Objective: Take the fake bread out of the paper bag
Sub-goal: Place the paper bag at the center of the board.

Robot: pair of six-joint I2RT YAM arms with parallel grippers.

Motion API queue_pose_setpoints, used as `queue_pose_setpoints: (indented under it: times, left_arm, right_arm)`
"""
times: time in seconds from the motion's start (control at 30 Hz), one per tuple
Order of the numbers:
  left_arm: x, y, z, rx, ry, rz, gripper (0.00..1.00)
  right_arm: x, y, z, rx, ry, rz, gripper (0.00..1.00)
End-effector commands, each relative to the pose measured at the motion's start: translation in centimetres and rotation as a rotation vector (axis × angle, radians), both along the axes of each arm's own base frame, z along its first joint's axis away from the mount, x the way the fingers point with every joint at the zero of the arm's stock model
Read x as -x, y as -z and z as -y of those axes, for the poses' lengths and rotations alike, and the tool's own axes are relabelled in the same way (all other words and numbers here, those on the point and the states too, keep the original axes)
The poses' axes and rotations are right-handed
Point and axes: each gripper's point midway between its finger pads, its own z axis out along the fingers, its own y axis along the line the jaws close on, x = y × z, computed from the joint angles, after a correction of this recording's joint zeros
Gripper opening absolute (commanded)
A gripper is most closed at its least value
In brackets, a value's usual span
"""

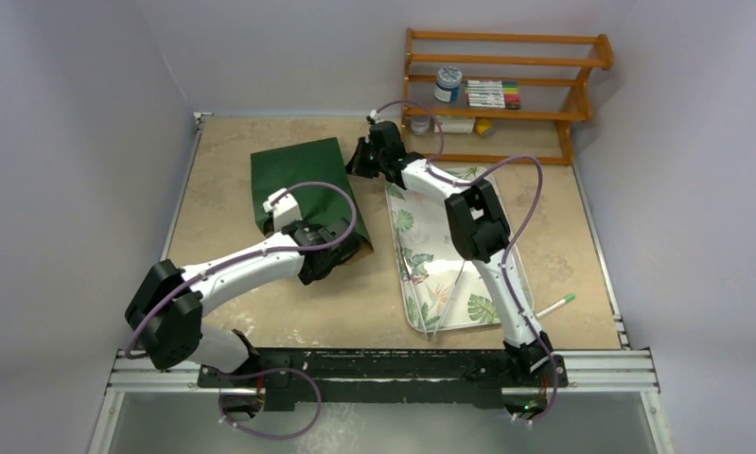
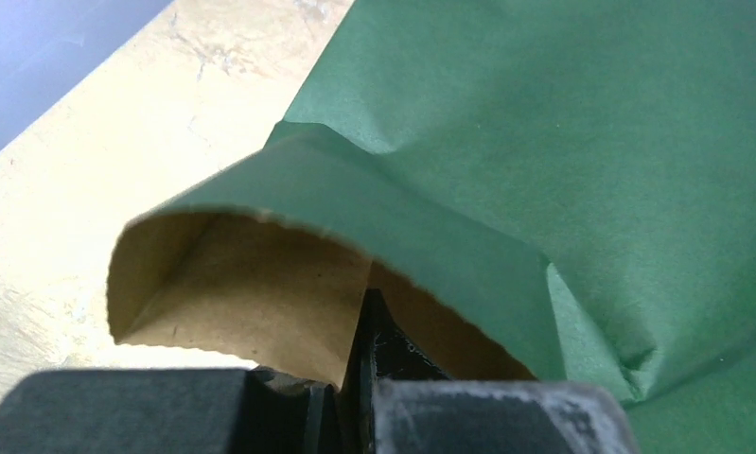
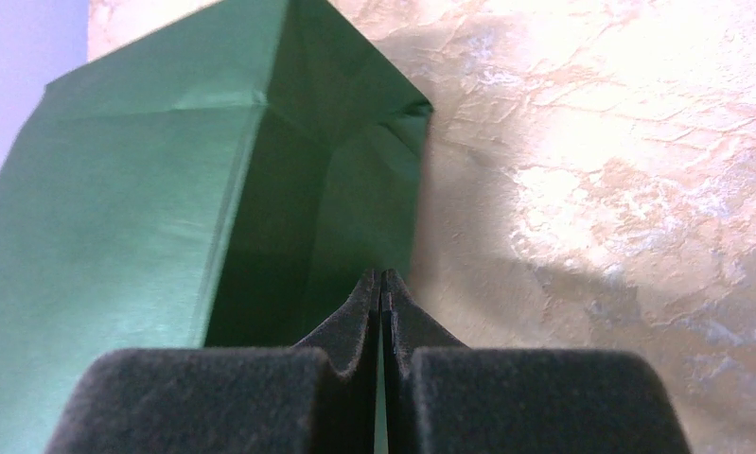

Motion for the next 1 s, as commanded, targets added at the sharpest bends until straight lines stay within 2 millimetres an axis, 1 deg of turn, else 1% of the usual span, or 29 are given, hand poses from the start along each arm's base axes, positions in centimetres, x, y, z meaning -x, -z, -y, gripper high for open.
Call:
queue_pose_setpoints:
  times: [0.0,0.1,0.17,0.23,0.3,0.37,0.5,0.53,0.57,0.73,0.77,0.87,0.97]
  left_arm:
    - [0.3,1.9,1.3,0.054,0.005,-0.010,0.00]
    - [0.6,2.7,2.1,0.071,0.025,-0.031,0.00]
    - [1.1,3.8,3.3,0.111,0.052,-0.063,0.00]
    - [1.5,4.5,4.5,0.149,0.075,-0.077,0.08]
    - [1.7,4.4,5.6,0.166,0.102,-0.071,0.16]
    - [1.7,3.6,6.6,0.166,0.124,-0.060,0.25]
    - [1.6,1.3,8.2,0.176,0.163,-0.030,0.27]
    - [1.6,0.9,8.6,0.186,0.170,-0.022,0.31]
    - [1.6,0.4,8.9,0.196,0.176,-0.015,0.32]
    - [1.7,-2.3,10.6,0.250,0.203,0.038,0.32]
    - [1.8,-2.9,11.0,0.264,0.212,0.052,0.32]
    - [2.2,-4.8,12.1,0.305,0.241,0.084,0.32]
    - [3.3,-5.8,13.2,0.336,0.280,0.094,0.32]
  right_arm:
    - [-1.1,-2.6,-1.2,-0.066,-0.047,0.063,0.00]
    - [-1.7,-2.9,-1.3,-0.077,-0.058,0.082,0.00]
    - [-2.3,-3.4,-1.4,-0.065,-0.061,0.105,0.00]
    - [-3.0,-3.5,-1.2,-0.056,-0.059,0.119,0.00]
    - [-3.5,-3.9,-0.9,-0.052,-0.050,0.136,0.00]
    - [-4.0,-4.6,-0.4,-0.055,-0.039,0.159,0.00]
    - [-4.5,-5.8,0.3,-0.032,-0.025,0.206,0.01]
    - [-4.5,-6.1,0.4,-0.029,-0.025,0.217,0.02]
    - [-4.5,-6.3,0.4,-0.027,-0.028,0.222,0.03]
    - [-4.2,-6.9,0.7,-0.013,-0.044,0.236,0.06]
    - [-4.0,-6.8,0.8,-0.010,-0.050,0.230,0.07]
    - [-3.6,-5.9,0.9,0.007,-0.056,0.200,0.07]
    - [-3.1,-5.4,1.2,0.012,-0.054,0.190,0.08]
